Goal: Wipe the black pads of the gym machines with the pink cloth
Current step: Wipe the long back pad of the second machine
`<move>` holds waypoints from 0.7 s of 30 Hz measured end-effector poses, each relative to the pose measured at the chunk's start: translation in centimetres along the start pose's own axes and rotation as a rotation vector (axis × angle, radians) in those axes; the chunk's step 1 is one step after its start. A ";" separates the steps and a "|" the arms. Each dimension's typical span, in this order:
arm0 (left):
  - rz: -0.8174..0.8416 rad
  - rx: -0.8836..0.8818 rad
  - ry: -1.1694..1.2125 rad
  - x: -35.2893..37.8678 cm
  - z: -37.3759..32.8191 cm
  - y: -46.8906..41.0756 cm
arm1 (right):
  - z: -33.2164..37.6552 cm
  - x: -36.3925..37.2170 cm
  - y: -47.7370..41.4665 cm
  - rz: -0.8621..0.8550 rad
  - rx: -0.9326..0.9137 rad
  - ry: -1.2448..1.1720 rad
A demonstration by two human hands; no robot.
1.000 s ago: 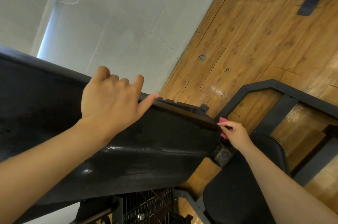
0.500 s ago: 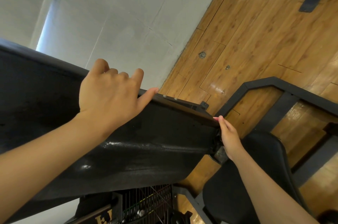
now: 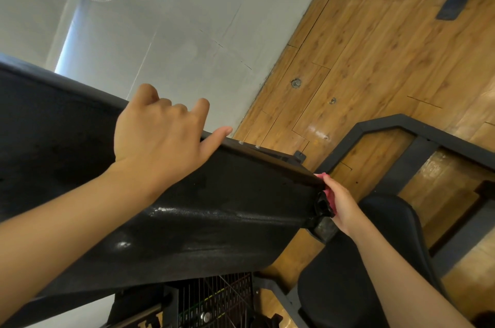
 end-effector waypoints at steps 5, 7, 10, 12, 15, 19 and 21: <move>-0.027 -0.005 0.012 0.0 0.0 0.0 | 0.8 1.0 -0.4 -0.074 -0.053 0.142; -0.026 -0.008 0.009 0.0 0.0 0.0 | 1.2 1.2 0.0 -0.100 -0.139 0.152; -0.032 -0.012 -0.010 0.1 0.0 0.1 | 2.2 1.4 0.6 -0.141 -0.261 0.244; -0.041 -0.010 -0.009 0.1 0.0 0.1 | 2.9 1.4 0.7 -0.154 -0.312 0.314; -0.060 -0.013 -0.004 0.1 0.1 0.1 | 3.5 1.5 0.8 -0.165 -0.328 0.332; -0.050 -0.016 -0.027 0.1 0.0 0.2 | 4.1 1.7 1.3 -0.210 -0.339 0.351; -0.037 -0.022 -0.042 0.1 0.0 0.3 | 5.0 2.3 2.1 -0.223 -0.377 0.375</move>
Point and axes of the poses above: each hand's wrist, its own y-axis away from the middle knuckle, its own x-axis out of the palm, z = x × y, the point moved 2 cm from there along -y, towards the middle knuckle, and after that the axes turned 1 degree about -y, right-handed, at the moved point
